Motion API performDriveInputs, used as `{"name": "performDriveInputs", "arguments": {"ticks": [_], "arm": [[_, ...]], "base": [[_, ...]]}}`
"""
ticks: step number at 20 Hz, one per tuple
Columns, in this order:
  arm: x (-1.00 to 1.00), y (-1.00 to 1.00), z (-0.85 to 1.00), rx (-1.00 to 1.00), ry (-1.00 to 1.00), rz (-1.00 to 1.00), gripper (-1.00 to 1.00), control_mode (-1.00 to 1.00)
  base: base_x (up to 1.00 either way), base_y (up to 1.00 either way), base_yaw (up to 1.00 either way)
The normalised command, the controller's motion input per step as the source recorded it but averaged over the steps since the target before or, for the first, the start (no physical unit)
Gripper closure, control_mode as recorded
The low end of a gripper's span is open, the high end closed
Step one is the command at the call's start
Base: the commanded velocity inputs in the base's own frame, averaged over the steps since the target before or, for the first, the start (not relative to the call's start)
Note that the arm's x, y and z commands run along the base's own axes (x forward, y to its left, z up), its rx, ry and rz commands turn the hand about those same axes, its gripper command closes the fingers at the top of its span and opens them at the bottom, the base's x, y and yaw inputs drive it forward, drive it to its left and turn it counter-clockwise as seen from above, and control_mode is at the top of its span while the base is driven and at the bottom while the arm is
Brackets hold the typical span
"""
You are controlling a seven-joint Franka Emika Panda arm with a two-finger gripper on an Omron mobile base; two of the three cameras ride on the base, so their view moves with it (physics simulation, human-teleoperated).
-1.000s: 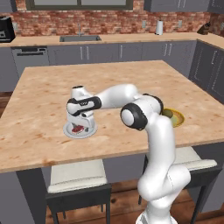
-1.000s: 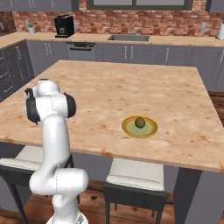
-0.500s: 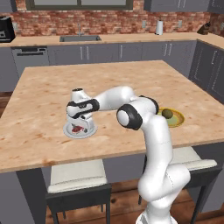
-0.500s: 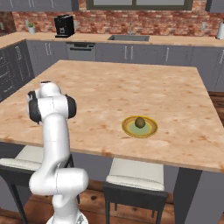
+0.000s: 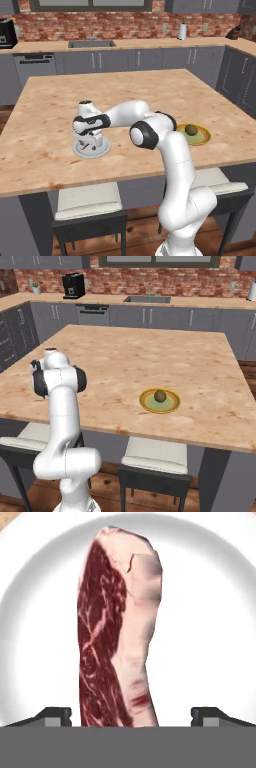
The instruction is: Transport the steak and potato to the fridge. Place the steak on the rack containing meat and place the potato on the rack containing the vegetable, ensuring meats and vegetables are on different racks.
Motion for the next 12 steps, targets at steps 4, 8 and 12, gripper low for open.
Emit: {"name": "performDriveInputs", "arguments": {"ticks": [4,8,12], "arm": [[0.2,0.03,-0.11,0.0,0.0,0.0,-1.0,-1.0],[0.18,0.0,-0.31,0.0,0.0,0.0,-1.0,-1.0],[0.11,0.03,-0.54,0.0,0.0,-0.02,1.0,-1.0]], "base": [[0.0,0.0,0.0],[0.0,0.0,0.0],[0.0,0.0,0.0]]}}
